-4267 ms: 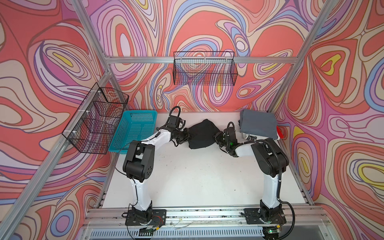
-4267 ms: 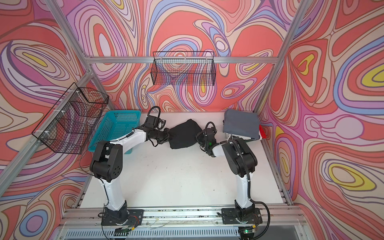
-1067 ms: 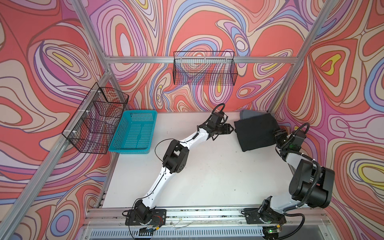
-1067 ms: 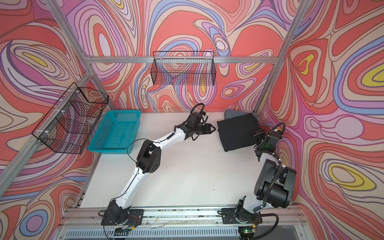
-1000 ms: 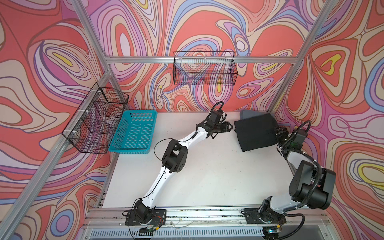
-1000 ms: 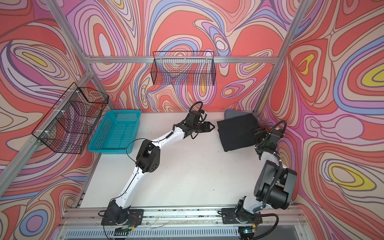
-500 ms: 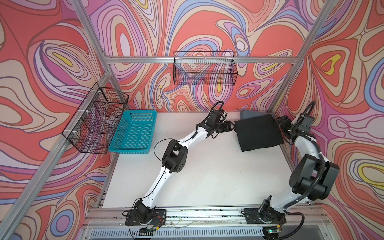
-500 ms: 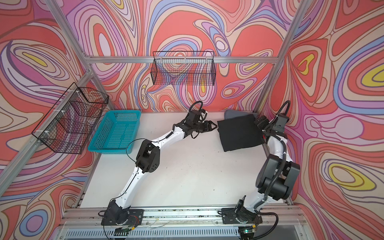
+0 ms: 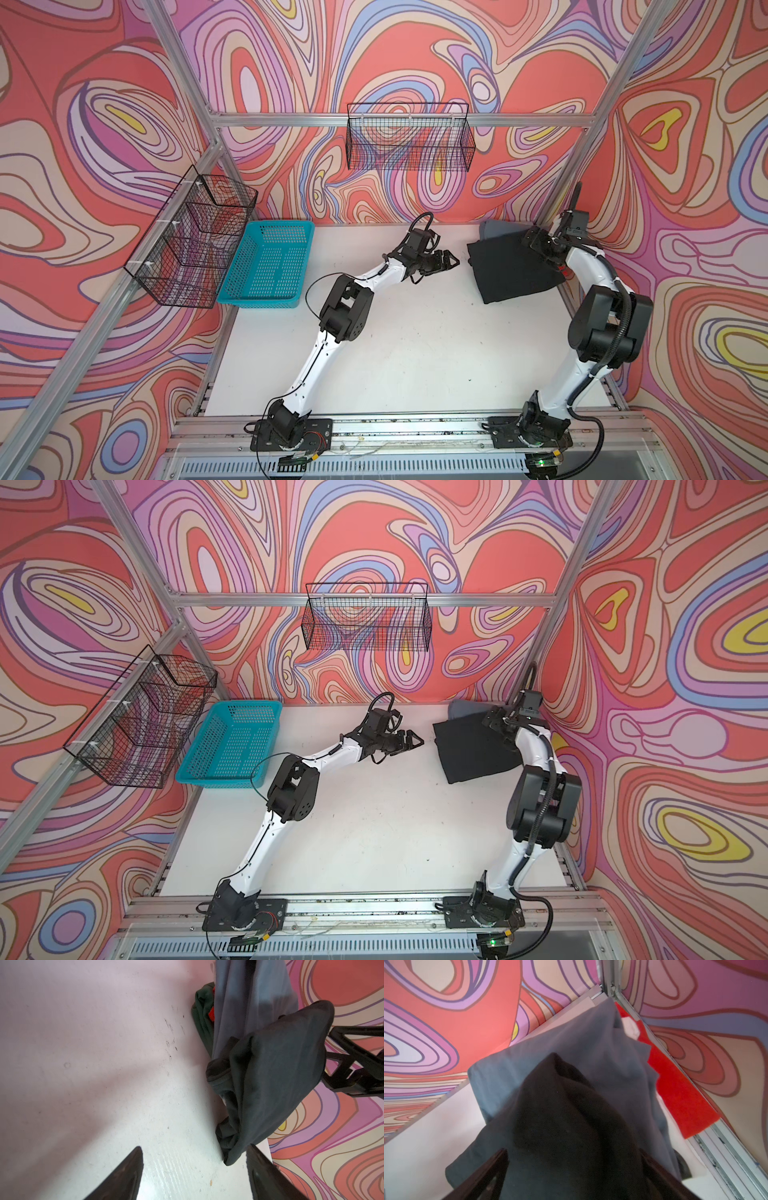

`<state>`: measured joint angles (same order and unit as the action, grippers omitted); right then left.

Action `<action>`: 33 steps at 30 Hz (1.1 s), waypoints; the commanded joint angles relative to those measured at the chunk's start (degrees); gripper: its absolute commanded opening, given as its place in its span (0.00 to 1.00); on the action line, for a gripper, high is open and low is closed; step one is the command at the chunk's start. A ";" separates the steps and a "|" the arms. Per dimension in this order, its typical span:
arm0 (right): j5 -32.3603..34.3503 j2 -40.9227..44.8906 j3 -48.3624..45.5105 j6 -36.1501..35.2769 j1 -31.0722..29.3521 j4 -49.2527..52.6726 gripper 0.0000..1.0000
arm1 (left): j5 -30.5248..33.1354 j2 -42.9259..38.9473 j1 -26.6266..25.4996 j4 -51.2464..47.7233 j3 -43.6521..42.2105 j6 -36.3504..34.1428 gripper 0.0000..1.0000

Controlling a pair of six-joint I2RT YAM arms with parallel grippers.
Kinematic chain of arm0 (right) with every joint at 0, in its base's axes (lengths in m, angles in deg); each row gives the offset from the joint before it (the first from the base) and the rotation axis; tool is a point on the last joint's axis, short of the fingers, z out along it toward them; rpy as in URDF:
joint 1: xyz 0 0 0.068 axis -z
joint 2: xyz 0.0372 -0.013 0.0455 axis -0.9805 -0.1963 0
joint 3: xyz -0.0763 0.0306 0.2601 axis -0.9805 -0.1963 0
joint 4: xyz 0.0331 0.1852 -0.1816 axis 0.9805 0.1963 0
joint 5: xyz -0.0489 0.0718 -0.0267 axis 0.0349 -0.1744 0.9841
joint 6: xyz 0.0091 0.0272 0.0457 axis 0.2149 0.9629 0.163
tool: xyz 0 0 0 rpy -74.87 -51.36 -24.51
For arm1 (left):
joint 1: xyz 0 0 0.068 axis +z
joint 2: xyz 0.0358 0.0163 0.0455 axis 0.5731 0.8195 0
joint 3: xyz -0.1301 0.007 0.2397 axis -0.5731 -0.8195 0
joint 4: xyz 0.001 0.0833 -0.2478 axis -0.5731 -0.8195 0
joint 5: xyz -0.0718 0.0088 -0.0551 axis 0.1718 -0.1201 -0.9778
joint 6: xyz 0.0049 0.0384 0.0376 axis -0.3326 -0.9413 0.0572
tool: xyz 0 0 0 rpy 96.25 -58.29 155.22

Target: Fold and stack the t-shirts

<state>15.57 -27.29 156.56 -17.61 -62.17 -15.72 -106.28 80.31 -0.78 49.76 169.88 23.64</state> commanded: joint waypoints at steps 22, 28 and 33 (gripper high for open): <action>13.15 3.06 -5.10 -1.07 -5.26 0.96 0.98 | -2.39 6.44 -3.68 11.45 7.66 6.55 0.82; 10.92 2.54 -5.28 -0.07 -5.26 0.31 0.98 | 1.12 11.50 -5.88 5.88 16.25 4.35 0.81; 10.42 2.28 -5.32 0.07 -5.26 0.15 0.98 | 3.12 14.68 -6.77 4.71 19.51 4.61 0.80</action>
<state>27.64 -25.67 152.25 -18.00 -67.37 -15.24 -105.49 92.71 -7.71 56.62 187.34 28.78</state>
